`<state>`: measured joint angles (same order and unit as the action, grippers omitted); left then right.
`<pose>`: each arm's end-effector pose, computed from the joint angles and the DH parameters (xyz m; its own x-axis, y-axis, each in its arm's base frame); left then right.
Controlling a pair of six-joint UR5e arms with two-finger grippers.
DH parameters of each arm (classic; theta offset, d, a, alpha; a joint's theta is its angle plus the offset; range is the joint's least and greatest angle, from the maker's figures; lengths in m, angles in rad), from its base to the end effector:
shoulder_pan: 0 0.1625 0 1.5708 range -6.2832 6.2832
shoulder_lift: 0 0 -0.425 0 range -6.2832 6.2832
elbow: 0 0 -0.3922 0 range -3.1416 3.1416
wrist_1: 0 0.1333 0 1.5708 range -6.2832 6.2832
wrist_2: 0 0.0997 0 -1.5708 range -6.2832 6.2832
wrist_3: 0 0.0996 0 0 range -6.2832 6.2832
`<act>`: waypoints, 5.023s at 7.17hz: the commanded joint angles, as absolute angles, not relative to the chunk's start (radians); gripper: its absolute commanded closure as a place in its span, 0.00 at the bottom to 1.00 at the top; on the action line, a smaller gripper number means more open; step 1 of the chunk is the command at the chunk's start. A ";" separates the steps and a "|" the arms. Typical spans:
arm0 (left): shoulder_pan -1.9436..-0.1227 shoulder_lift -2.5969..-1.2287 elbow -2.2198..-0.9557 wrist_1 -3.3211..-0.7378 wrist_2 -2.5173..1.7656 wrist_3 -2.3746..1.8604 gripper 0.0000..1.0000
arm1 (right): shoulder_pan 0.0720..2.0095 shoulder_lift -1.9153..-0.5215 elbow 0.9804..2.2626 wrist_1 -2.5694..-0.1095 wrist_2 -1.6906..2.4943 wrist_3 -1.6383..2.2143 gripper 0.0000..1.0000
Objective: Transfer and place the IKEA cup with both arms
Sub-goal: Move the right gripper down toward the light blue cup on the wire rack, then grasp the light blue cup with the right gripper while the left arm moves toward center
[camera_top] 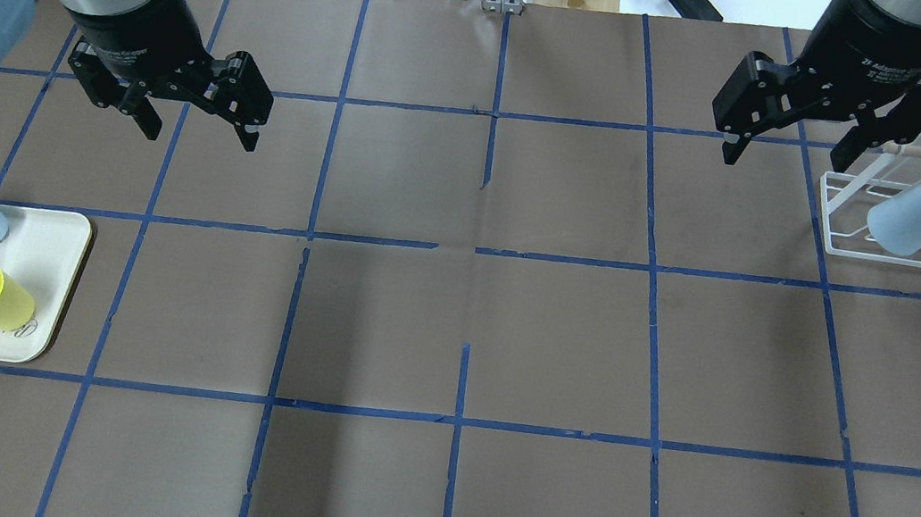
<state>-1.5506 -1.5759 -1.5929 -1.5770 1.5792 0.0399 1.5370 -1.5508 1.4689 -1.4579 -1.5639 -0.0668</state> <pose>-0.1225 -0.4931 0.4740 -0.9998 0.0200 -0.0071 0.0197 0.9992 0.0337 0.1172 -0.5002 0.5169 -0.9994 -0.0327 -0.0089 -0.0330 0.9990 0.0305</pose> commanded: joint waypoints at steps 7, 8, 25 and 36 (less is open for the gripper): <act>-1.546 -1.577 -1.582 -1.577 1.575 0.041 0.00 | 1.255 -1.477 1.489 -1.647 -1.559 -0.424 0.00; -1.546 -1.578 -1.574 -1.577 1.577 0.040 0.00 | 1.197 -1.424 1.489 -1.711 -1.557 -0.432 0.00; -1.543 -1.608 -1.601 -1.572 1.249 0.040 0.00 | 1.068 -1.193 1.584 -1.947 -1.502 -1.134 0.00; -1.542 -1.651 -1.603 -1.560 0.949 -0.026 0.00 | 1.048 -1.178 1.592 -1.987 -1.503 -1.126 0.10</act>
<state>-1.5428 -1.6421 -1.6026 -1.5597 1.0581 -0.0152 1.0484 -1.1783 1.5918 -1.9866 -1.5018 -1.1293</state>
